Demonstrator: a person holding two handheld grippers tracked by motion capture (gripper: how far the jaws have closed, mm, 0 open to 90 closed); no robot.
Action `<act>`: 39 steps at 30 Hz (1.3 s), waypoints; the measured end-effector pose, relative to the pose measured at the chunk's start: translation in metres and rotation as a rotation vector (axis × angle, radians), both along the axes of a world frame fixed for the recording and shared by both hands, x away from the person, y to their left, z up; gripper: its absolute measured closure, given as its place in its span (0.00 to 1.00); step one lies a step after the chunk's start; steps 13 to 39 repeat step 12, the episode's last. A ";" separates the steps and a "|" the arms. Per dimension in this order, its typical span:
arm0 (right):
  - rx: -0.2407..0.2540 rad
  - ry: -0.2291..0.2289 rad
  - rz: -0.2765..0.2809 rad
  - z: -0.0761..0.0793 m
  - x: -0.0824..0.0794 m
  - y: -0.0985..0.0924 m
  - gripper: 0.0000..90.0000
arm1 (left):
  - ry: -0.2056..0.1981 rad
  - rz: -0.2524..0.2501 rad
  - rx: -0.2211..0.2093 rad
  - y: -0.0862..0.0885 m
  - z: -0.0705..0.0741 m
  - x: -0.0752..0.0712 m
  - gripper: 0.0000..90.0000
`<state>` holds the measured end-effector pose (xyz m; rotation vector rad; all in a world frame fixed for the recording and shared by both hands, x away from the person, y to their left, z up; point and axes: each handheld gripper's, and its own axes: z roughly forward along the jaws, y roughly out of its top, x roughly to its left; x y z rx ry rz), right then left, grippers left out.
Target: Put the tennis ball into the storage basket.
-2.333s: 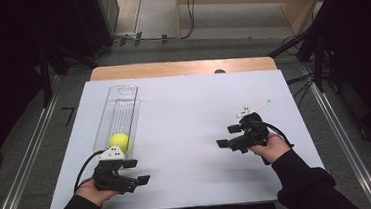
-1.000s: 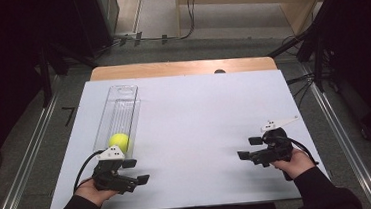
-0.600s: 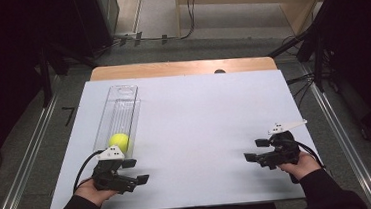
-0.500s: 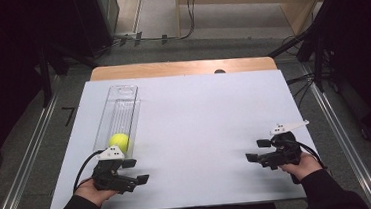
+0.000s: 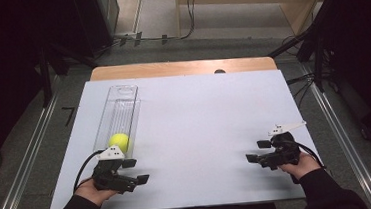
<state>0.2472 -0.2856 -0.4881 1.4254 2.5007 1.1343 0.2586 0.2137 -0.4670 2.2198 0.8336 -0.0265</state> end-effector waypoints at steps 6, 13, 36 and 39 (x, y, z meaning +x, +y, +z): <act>0.001 -0.002 0.001 0.000 0.000 0.000 0.22 | 0.000 0.000 0.001 0.000 0.000 0.000 0.25; 0.001 -0.001 -0.002 0.000 0.000 -0.001 0.22 | 0.000 0.001 -0.001 0.000 0.000 0.000 0.25; 0.001 -0.001 -0.002 0.000 0.000 -0.001 0.22 | 0.000 0.001 -0.001 0.000 0.000 0.000 0.25; 0.001 -0.001 -0.002 0.000 0.000 -0.001 0.22 | 0.000 0.001 -0.001 0.000 0.000 0.000 0.25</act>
